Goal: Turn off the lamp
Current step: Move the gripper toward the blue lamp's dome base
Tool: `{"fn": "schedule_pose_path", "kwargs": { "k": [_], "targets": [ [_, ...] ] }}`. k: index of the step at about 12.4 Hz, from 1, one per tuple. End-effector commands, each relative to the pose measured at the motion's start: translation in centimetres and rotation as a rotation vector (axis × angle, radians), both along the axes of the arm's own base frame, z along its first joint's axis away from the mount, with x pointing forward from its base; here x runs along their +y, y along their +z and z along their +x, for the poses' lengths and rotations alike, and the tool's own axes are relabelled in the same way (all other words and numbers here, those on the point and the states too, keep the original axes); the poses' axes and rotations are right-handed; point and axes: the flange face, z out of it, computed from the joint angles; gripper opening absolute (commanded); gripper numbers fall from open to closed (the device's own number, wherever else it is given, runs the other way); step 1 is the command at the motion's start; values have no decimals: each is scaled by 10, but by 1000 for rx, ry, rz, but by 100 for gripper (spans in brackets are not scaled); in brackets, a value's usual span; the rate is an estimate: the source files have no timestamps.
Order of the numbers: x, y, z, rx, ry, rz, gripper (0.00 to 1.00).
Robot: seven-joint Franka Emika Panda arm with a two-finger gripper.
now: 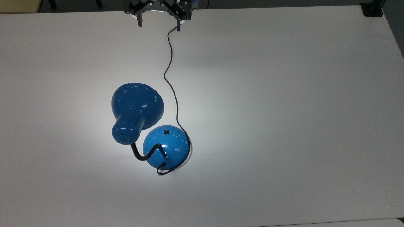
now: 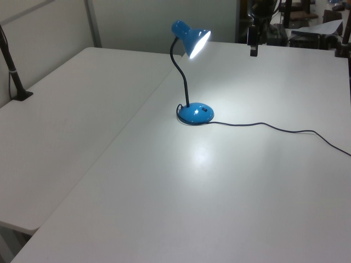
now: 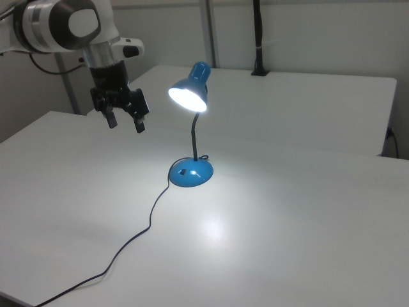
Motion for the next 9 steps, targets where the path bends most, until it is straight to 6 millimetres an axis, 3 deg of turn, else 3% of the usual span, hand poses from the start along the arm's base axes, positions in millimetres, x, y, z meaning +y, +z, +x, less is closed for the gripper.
{"fn": "schedule_pose_path", "kwargs": {
  "k": [1,8,9],
  "targets": [
    [2,-1,-3,14,8,6,100],
    [1,-3,-1,17,9,4,100],
    [0,-4,-1,19,24,4,88]
  ]
}}
